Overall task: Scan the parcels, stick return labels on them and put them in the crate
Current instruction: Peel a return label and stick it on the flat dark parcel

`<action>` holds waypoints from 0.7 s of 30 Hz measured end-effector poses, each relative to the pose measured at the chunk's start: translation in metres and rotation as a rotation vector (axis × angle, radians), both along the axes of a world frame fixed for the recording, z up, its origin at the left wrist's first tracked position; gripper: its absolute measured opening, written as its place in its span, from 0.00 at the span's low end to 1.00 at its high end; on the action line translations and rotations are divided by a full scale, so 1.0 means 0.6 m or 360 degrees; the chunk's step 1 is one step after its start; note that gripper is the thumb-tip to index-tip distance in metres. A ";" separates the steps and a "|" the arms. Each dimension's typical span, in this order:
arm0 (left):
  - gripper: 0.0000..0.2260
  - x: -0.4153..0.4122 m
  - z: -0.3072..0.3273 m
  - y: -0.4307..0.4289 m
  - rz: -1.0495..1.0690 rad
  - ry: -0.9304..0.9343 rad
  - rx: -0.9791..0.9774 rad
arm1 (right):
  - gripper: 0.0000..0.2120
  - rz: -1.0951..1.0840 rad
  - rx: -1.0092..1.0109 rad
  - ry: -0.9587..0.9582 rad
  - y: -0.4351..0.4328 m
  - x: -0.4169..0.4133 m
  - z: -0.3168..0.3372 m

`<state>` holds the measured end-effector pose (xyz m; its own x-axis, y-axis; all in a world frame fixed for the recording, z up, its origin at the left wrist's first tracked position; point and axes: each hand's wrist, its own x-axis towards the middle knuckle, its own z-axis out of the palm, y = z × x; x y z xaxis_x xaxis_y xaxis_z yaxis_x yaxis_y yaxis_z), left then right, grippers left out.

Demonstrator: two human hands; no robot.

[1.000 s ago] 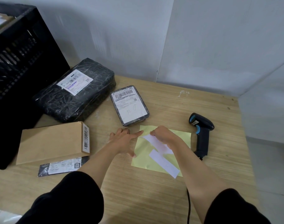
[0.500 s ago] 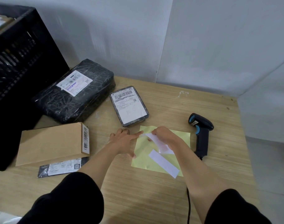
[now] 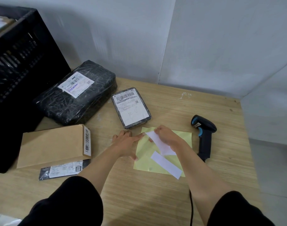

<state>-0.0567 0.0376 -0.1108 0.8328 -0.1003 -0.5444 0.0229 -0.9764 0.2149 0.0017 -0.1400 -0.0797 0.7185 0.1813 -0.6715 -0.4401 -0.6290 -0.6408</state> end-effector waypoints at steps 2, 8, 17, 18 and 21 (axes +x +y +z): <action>0.48 -0.008 -0.003 -0.001 0.0085 -0.0058 -0.0061 | 0.06 0.0034 -0.0017 0.0007 -0.003 -0.001 -0.001; 0.33 -0.018 0.013 -0.005 0.0231 -0.0211 -0.0316 | 0.13 -0.0040 0.0126 -0.0149 -0.021 -0.003 0.020; 0.15 0.035 0.114 -0.050 0.1251 0.0131 -0.1599 | 0.11 -0.0169 0.0245 -0.0330 -0.045 -0.018 0.058; 0.14 0.034 0.114 -0.052 0.1285 0.0245 -0.1678 | 0.12 -0.0168 0.0239 -0.0320 -0.045 -0.020 0.057; 0.14 0.021 0.097 -0.058 0.1378 0.0420 -0.1792 | 0.09 -0.0147 0.0215 -0.0269 -0.045 -0.027 0.054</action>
<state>-0.0444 0.0030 -0.0525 0.7427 -0.0973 -0.6626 0.6684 0.0464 0.7424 -0.0147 -0.1673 -0.0475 0.8364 0.1898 -0.5142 -0.3711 -0.4943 -0.7861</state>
